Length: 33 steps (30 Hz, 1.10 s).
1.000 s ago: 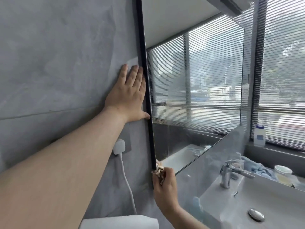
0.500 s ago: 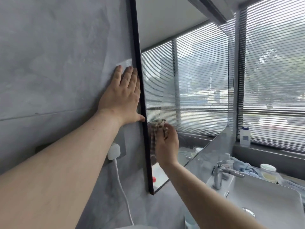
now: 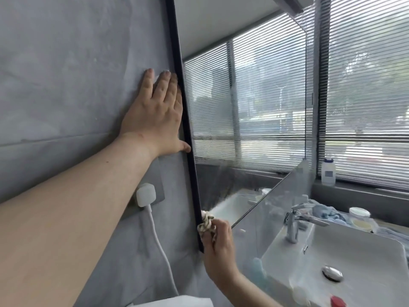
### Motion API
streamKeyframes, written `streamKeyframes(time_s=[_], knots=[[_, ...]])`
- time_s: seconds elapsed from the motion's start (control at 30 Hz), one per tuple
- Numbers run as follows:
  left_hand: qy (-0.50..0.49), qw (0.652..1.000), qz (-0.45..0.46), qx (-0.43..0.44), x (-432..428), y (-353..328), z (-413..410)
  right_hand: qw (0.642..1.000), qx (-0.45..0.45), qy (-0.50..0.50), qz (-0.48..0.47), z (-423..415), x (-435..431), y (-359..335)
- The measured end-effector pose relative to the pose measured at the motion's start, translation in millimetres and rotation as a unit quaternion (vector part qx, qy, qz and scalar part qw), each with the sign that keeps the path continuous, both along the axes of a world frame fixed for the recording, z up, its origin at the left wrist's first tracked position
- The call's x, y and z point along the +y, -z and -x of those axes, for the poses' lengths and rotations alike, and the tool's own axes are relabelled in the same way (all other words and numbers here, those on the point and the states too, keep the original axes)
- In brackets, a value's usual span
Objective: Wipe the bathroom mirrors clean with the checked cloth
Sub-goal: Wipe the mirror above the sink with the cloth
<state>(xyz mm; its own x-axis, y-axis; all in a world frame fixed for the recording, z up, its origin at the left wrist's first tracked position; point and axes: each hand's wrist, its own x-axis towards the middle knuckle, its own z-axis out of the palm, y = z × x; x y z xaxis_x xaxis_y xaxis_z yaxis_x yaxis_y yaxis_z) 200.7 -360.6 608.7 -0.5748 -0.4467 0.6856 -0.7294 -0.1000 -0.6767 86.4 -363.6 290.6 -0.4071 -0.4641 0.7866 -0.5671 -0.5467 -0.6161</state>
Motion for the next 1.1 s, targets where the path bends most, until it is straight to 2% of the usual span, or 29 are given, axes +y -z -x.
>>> streamKeyframes(time_s=[0.07,0.13,0.27,0.37,0.47,0.53,0.63,0.73,0.8,0.93,1.0,1.1], knots=[[-0.001,1.0,0.001,0.0,-0.3,0.1,0.4,1.0,0.003,-0.002,-0.005,2.4,-6.7,12.0],[0.0,1.0,0.003,-0.001,-0.9,-0.4,0.5,0.999,-0.03,0.0,-0.011,11.0,-13.8,1.9],[-0.002,1.0,0.011,-0.012,-1.7,0.0,0.4,0.968,-0.246,-0.027,-0.048,55.0,-42.8,-40.1],[0.001,1.0,0.017,-0.017,-2.7,0.4,0.4,0.943,-0.325,0.016,-0.068,92.2,-67.5,-57.3],[0.0,1.0,0.02,-0.022,-3.8,0.8,0.4,0.92,-0.378,0.015,-0.099,113.7,-81.1,-59.5],[0.002,0.999,0.021,-0.026,-3.1,0.6,0.8,0.921,-0.376,0.03,-0.095,112.5,-80.0,-57.4],[0.006,1.0,0.017,-0.023,-1.7,0.8,0.1,0.942,-0.327,-0.005,-0.08,80.6,-59.3,-46.7],[0.005,1.0,0.014,-0.021,0.2,0.5,0.0,0.977,-0.202,-0.054,-0.045,30.7,-27.9,-23.6],[0.001,1.0,0.012,-0.02,1.6,0.4,-0.2,0.993,-0.109,-0.042,-0.02,3.7,-12.2,-17.0],[0.006,1.0,0.01,-0.015,2.5,0.7,-0.9,0.999,-0.001,-0.001,0.035,-2.3,-7.0,-26.2],[0.002,1.0,0.014,-0.017,1.0,0.9,-0.6,0.999,-0.014,-0.01,0.042,11.8,-16.1,-38.5],[0.005,1.0,0.012,-0.017,0.5,0.8,-0.3,0.992,-0.12,-0.02,0.009,33.6,-26.1,-71.9]])
